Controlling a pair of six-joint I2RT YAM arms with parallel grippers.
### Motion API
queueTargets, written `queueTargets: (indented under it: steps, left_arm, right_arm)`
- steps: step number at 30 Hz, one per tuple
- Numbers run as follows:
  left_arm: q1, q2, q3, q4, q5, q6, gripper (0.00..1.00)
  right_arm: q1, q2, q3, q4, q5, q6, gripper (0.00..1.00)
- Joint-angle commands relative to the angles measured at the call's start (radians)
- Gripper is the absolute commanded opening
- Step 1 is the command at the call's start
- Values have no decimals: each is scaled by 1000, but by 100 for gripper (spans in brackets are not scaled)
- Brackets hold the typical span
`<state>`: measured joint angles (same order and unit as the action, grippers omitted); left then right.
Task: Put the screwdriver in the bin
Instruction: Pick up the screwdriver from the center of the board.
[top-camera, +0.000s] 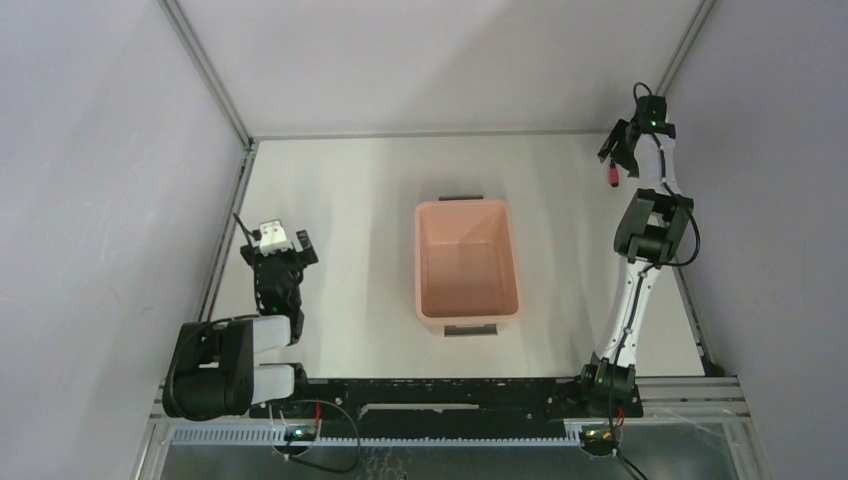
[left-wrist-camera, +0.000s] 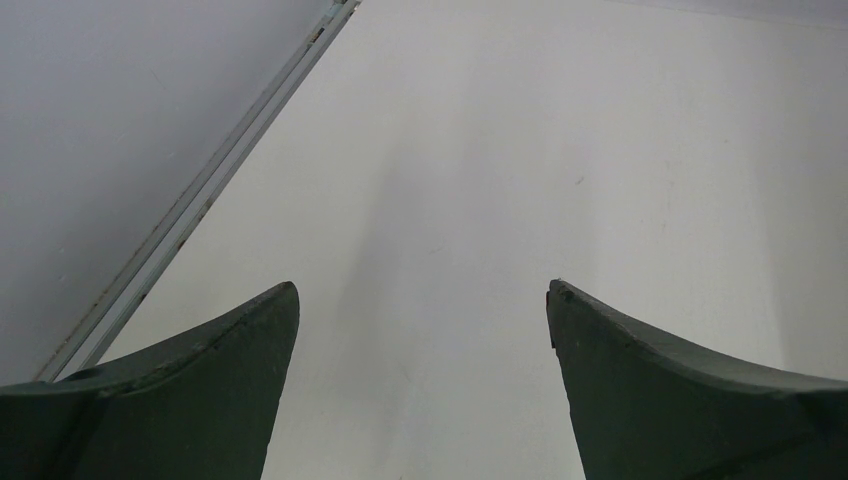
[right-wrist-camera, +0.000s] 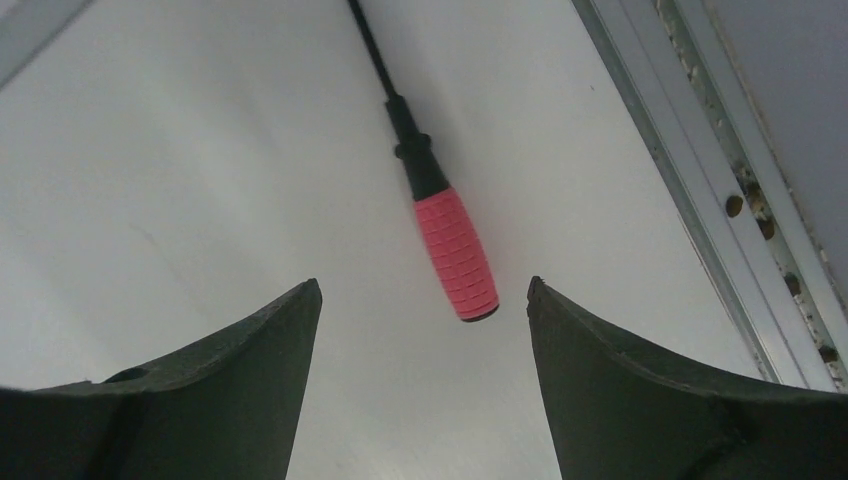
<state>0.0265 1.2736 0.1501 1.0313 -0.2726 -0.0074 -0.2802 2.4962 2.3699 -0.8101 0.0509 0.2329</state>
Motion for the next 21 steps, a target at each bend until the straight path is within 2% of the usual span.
queueTargets:
  steps: [1,8,11,15,21]
  left_arm:
    - [-2,-11,41,35,13,14,98]
    - [-2,-11,40,35,14,14,98]
    - [-2,-11,41,35,14,14,98]
    - [-2,-11,41,35,14,14,98]
    - [-2,-11,40,35,14,14,98]
  right_arm:
    - [-17,42,73,-31,4,59,83]
    - [-33,141,215,-71,-18,96,78]
    - [-56,147,212,-69,-40,133,75]
    - [-82,186,213,-97,-157,194,74]
    - [-94,200,210,-118,-189,241,70]
